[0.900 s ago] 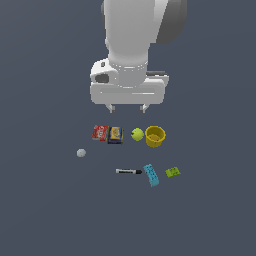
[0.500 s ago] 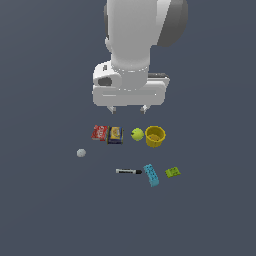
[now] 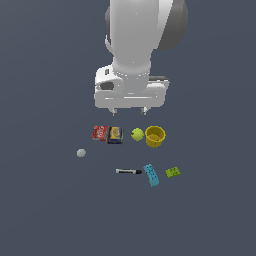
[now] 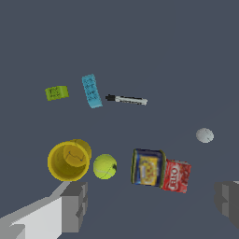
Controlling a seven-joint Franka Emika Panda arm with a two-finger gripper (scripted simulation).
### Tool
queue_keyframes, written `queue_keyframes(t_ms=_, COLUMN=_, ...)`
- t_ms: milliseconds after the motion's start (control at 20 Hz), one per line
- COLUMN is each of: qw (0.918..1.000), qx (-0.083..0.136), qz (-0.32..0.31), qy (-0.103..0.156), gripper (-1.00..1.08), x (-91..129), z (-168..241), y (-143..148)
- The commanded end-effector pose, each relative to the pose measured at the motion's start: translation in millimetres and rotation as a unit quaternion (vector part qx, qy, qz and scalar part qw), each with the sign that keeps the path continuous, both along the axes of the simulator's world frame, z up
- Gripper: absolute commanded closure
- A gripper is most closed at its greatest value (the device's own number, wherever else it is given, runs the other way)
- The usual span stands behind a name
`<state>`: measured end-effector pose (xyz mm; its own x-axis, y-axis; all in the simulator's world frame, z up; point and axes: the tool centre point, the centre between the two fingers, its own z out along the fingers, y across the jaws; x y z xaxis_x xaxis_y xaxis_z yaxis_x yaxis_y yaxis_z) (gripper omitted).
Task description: Pick up a designated object from a clutter of objects.
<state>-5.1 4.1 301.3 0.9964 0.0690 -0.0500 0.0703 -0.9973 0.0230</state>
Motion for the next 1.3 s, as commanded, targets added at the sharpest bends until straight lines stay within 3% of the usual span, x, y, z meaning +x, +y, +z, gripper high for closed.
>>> queue_keyframes(t_ms=0, qw=1.0000, qx=0.002, qz=-0.004, qy=0.000, gripper=-0.92, x=2.0, z=-5.1, y=-4.6)
queue_keyframes(t_ms=450, qw=0.9989, qx=0.014, qz=-0.044, qy=-0.005, gripper=-0.92, x=19.5, z=-52.2, y=-49.6)
queue_keyframes(t_ms=800, qw=0.9941, qx=0.022, qz=-0.106, qy=-0.013, gripper=-0.92, x=28.6, z=-122.1, y=-121.1)
queue_keyframes(t_ms=1250, qw=0.9843, qx=0.015, qz=-0.174, qy=-0.023, gripper=-0.92, x=14.4, z=-200.5, y=-205.5)
